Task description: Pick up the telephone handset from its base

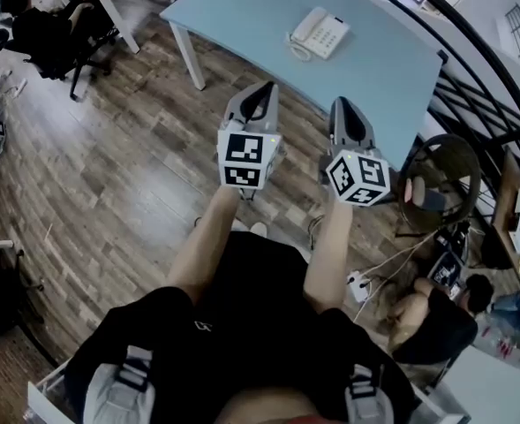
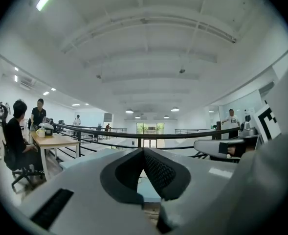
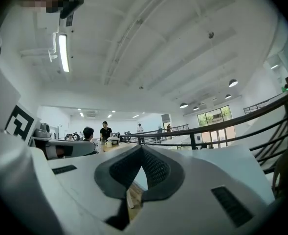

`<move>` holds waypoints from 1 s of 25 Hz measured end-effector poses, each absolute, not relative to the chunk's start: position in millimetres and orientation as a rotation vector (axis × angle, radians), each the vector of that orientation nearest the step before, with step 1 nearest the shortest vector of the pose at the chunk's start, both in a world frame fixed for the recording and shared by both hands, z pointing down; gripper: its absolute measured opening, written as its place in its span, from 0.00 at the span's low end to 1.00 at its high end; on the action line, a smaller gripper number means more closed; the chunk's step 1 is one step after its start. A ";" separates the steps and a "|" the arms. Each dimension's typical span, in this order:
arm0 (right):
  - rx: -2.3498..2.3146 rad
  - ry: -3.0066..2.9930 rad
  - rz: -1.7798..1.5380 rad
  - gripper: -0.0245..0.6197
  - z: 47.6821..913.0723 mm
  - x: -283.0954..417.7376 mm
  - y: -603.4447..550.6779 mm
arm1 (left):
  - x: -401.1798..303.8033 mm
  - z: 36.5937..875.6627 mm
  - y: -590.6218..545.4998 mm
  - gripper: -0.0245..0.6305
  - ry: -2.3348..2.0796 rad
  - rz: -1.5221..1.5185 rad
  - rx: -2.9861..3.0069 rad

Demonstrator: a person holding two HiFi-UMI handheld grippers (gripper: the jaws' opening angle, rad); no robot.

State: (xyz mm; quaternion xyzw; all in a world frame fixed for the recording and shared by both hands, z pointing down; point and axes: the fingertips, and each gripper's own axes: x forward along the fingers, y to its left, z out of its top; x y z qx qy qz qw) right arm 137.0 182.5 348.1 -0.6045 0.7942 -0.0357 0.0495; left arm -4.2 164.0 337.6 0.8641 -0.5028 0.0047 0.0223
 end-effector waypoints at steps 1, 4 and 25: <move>-1.835 2.418 -0.112 0.03 347.7 139.1 181.3 | -5.4 337.0 162.7 0.04 -1.567 0.011 2.671; -1.827 2.395 -0.117 0.03 342.6 154.1 176.6 | -2.0 332.6 160.7 0.04 -1.583 -0.007 2.671; -1.861 2.342 -0.214 0.03 374.7 195.7 16.5 | 9.6 368.1 -6.8 0.04 -1.573 0.029 2.624</move>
